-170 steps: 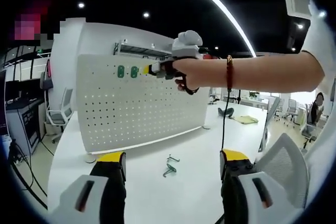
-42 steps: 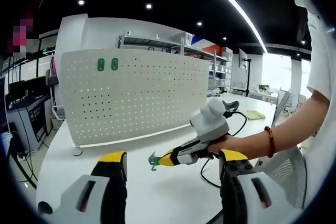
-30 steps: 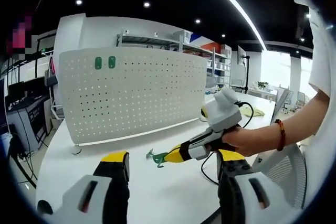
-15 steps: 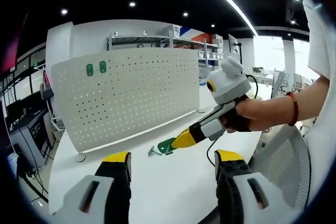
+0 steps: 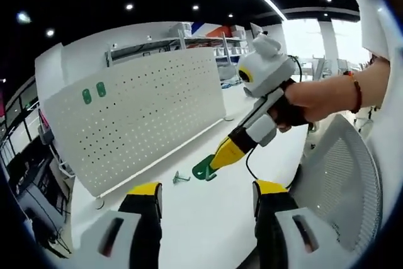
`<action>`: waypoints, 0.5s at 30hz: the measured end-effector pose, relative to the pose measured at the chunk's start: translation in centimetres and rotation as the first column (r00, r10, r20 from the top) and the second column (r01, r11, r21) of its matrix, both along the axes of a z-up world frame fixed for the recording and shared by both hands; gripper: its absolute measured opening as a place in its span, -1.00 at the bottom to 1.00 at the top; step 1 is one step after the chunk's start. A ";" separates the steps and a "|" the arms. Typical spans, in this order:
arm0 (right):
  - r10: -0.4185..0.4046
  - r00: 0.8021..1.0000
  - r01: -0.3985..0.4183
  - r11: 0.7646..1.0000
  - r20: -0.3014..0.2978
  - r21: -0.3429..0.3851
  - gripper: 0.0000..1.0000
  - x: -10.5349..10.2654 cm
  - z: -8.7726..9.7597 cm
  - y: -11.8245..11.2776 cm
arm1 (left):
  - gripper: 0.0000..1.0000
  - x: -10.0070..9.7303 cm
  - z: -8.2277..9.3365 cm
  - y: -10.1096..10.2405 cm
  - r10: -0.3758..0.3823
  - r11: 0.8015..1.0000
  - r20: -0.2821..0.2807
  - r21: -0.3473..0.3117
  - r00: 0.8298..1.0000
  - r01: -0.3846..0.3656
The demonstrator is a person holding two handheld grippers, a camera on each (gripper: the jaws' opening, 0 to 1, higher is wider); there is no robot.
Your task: Insert the hook assembly into the mounting plate slot until the hook locks in place.
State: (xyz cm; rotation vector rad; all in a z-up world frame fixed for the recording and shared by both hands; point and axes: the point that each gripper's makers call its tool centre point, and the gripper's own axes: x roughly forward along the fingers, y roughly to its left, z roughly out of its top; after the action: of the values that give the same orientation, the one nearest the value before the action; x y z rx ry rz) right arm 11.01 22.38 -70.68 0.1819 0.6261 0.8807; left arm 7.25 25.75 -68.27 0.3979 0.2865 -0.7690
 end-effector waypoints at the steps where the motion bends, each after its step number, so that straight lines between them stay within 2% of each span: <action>1: 0.004 1.000 -0.004 1.000 0.001 0.002 -0.96 -0.2 0.1 0.0 | 0.12 0.0 0.0 0.0 -0.003 1.000 0.001 0.007 1.000 0.003; 2: 0.011 1.000 -0.011 1.000 -0.001 -0.001 -0.96 -0.3 0.2 0.0 | 0.11 0.0 -0.2 -0.1 -0.022 0.999 0.003 0.035 1.000 0.022; 6: 0.013 1.000 -0.013 1.000 0.000 -0.012 -0.96 -0.5 0.5 -0.1 | 0.05 0.3 -0.2 -0.5 -0.051 0.996 0.029 0.076 0.998 0.048; 8: 0.011 1.000 -0.011 0.999 0.018 -0.050 -0.96 -0.4 0.4 -0.2 | -0.01 0.5 -0.2 -0.6 -0.058 0.996 0.032 0.075 0.998 0.055; 11: 0.015 1.000 -0.014 0.999 0.009 -0.052 -0.96 -0.5 0.5 0.0 | -0.10 0.8 -0.3 -0.6 -0.061 0.995 0.034 0.080 0.998 0.059; 13: 0.021 1.000 -0.020 0.999 0.011 -0.051 -0.96 -0.6 0.7 0.2 | -0.14 1.0 -0.5 -0.5 -0.067 0.992 0.045 0.108 0.997 0.062; 15: 0.030 1.000 -0.029 0.998 0.008 -0.063 -0.96 -0.8 0.7 0.4 | -0.26 1.0 -0.6 -0.6 -0.077 0.990 0.050 0.118 0.996 0.071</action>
State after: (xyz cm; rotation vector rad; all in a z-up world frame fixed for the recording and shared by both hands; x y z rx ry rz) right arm 10.23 22.75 -69.95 0.1121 0.6488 0.8889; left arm 8.20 25.19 -68.83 0.5415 0.2671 -0.8150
